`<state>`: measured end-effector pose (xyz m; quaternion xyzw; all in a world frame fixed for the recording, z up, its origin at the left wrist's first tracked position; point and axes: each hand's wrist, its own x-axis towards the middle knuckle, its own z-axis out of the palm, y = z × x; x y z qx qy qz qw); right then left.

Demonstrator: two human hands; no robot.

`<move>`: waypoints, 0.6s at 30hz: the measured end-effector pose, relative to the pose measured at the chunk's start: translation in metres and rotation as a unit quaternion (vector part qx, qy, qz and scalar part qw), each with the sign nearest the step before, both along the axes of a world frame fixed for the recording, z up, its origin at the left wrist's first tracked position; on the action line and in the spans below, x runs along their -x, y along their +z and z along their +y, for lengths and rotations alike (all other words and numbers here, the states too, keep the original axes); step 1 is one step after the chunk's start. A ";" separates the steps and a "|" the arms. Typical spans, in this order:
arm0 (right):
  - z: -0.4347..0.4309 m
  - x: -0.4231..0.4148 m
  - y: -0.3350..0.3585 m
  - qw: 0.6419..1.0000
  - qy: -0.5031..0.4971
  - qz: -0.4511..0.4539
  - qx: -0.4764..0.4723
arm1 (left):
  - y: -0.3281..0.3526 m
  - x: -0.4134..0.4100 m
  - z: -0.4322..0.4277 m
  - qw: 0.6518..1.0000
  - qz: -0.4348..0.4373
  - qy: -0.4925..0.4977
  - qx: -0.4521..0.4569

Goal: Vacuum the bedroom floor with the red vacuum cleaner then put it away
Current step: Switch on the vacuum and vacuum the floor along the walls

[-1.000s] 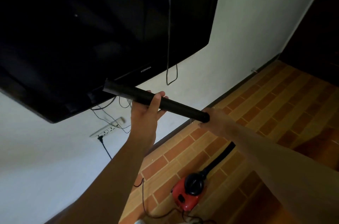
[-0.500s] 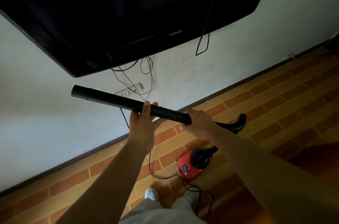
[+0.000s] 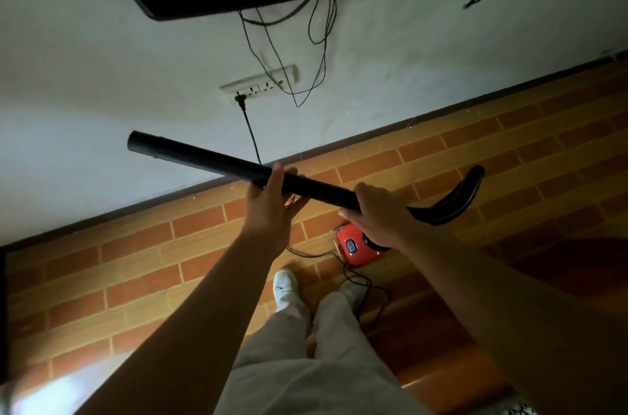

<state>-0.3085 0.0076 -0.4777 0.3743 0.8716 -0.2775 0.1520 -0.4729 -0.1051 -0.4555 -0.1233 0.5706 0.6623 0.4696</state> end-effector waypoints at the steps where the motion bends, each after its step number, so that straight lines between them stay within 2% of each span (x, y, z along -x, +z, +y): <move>1: -0.005 0.007 -0.008 1.000 0.002 -0.004 -0.003 | -0.010 0.003 -0.003 1.000 -0.006 -0.003 0.007; 7: -0.023 0.034 -0.043 0.997 0.054 -0.053 0.011 | -0.052 0.020 -0.029 0.996 -0.068 0.023 0.055; 11: -0.012 0.034 -0.051 0.987 0.087 -0.133 -0.032 | -0.065 0.034 -0.042 0.993 -0.080 0.038 0.073; 14: -0.008 0.029 -0.059 0.988 0.071 -0.138 0.001 | -0.071 0.038 -0.046 0.991 -0.098 0.047 0.075; 18: -0.018 0.024 -0.080 0.989 0.064 -0.133 -0.030 | -0.089 0.032 -0.039 0.992 -0.095 0.034 0.076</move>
